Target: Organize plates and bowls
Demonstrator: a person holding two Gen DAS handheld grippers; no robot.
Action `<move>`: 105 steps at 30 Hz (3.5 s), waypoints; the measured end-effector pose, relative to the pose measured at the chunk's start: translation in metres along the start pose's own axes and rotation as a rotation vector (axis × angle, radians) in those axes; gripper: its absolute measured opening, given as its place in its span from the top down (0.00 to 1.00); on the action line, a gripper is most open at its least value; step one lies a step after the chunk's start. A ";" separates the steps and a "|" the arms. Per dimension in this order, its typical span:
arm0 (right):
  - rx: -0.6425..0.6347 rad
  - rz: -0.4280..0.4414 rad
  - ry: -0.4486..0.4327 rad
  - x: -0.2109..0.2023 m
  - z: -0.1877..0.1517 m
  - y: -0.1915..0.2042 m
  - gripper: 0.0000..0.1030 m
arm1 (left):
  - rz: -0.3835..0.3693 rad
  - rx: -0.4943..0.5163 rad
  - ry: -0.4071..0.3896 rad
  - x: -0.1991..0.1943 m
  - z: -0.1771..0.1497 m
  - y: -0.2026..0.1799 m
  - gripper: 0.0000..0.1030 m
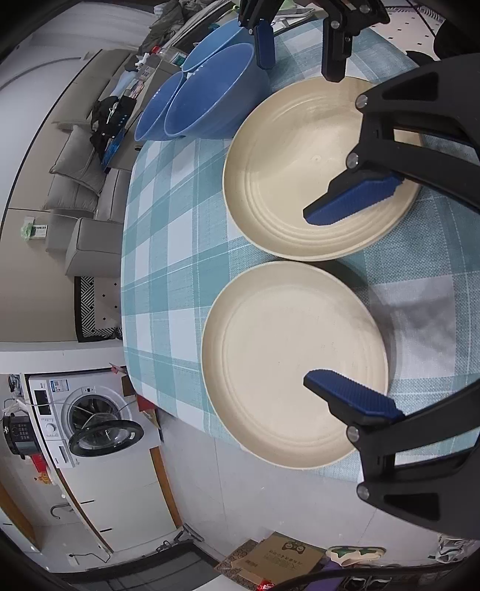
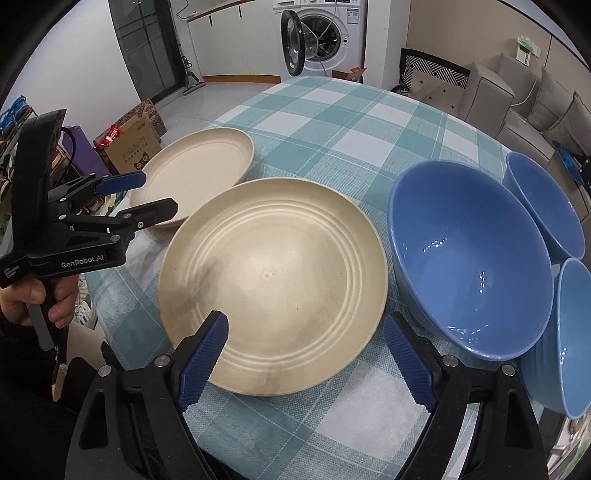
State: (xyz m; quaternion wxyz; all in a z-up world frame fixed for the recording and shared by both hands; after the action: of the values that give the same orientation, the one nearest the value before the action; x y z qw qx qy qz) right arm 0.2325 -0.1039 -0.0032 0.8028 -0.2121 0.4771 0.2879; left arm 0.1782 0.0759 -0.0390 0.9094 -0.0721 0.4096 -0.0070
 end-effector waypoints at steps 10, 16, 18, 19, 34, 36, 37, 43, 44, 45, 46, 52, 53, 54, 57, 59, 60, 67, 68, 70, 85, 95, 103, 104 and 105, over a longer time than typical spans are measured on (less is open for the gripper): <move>0.005 0.024 -0.077 -0.019 0.030 -0.001 0.05 | 0.027 -0.027 -0.021 -0.008 0.003 0.012 0.21; -0.003 0.030 -0.106 -0.020 0.048 0.001 0.03 | 0.052 -0.048 -0.040 -0.014 0.006 0.022 0.21; -0.006 0.036 -0.111 -0.018 0.053 0.003 0.03 | 0.061 -0.055 -0.046 -0.016 0.007 0.026 0.21; -0.006 0.039 -0.113 -0.017 0.056 0.004 0.03 | 0.065 -0.057 -0.047 -0.017 0.008 0.027 0.21; -0.024 0.063 -0.139 -0.005 0.089 0.017 0.02 | 0.121 -0.117 -0.078 -0.026 0.011 0.060 0.20; -0.025 0.064 -0.142 -0.004 0.093 0.018 0.02 | 0.125 -0.123 -0.081 -0.026 0.011 0.062 0.21; -0.026 0.065 -0.144 -0.004 0.094 0.019 0.02 | 0.125 -0.126 -0.080 -0.026 0.011 0.063 0.20; -0.030 0.074 -0.146 0.002 0.101 0.023 0.01 | 0.129 -0.137 -0.076 -0.024 0.007 0.067 0.00; -0.032 0.075 -0.145 0.003 0.102 0.024 0.01 | 0.135 -0.135 -0.088 -0.025 0.007 0.068 0.00; -0.031 0.076 -0.145 0.004 0.103 0.025 0.01 | 0.140 -0.130 -0.097 -0.026 0.008 0.068 0.00; -0.030 0.077 -0.145 0.006 0.104 0.025 0.01 | 0.142 -0.129 -0.097 -0.027 0.008 0.068 0.00; -0.029 0.079 -0.136 0.015 0.110 0.030 0.01 | 0.150 -0.139 -0.096 -0.028 0.008 0.075 0.00; -0.029 0.082 -0.137 0.016 0.112 0.031 0.01 | 0.149 -0.142 -0.095 -0.027 0.008 0.077 0.00; -0.030 0.085 -0.136 0.017 0.113 0.032 0.01 | 0.151 -0.143 -0.094 -0.027 0.007 0.078 0.00; -0.037 0.085 -0.131 0.022 0.118 0.036 0.01 | 0.161 -0.147 -0.092 -0.026 0.007 0.082 0.00; -0.039 0.089 -0.130 0.025 0.121 0.038 0.01 | 0.163 -0.152 -0.091 -0.026 0.007 0.085 0.00; -0.039 0.090 -0.129 0.025 0.121 0.039 0.01 | 0.165 -0.154 -0.090 -0.025 0.007 0.087 0.00; -0.041 0.096 -0.117 0.034 0.128 0.044 0.01 | 0.173 -0.173 -0.085 -0.022 0.004 0.096 0.00; -0.043 0.098 -0.116 0.035 0.128 0.045 0.01 | 0.174 -0.174 -0.083 -0.021 0.004 0.097 0.00; -0.045 0.099 -0.113 0.038 0.130 0.048 0.01 | 0.178 -0.175 -0.083 -0.019 0.004 0.099 0.00; -0.055 0.113 -0.077 0.065 0.145 0.064 0.01 | 0.184 -0.187 -0.055 -0.009 0.000 0.112 0.00; -0.064 0.103 -0.046 0.083 0.151 0.069 0.01 | 0.191 -0.190 -0.035 -0.001 -0.001 0.119 0.00; -0.073 0.096 -0.001 0.103 0.153 0.071 0.01 | 0.201 -0.200 -0.011 0.008 -0.003 0.126 0.00; -0.075 0.096 0.003 0.104 0.153 0.071 0.01 | 0.202 -0.202 -0.008 0.009 -0.004 0.126 0.00; -0.078 0.095 0.009 0.107 0.153 0.071 0.01 | 0.202 -0.204 -0.005 0.010 -0.005 0.127 0.00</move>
State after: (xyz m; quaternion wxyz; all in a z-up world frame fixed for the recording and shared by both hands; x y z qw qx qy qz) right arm 0.3243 0.0709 -0.0335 0.7771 -0.2217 0.4787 0.3431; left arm 0.1755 0.2002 -0.0667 0.8945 -0.1224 0.4109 0.1264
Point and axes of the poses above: each gripper's, at about its wrist camera, not at the fingertips, and x roughly the way its jaws point, y to its left, z to its top, the point moved 6 cm from there along x, roughly the way its jaws point, and after that the axes turned 7 degrees about -z, right-handed, at the moved point
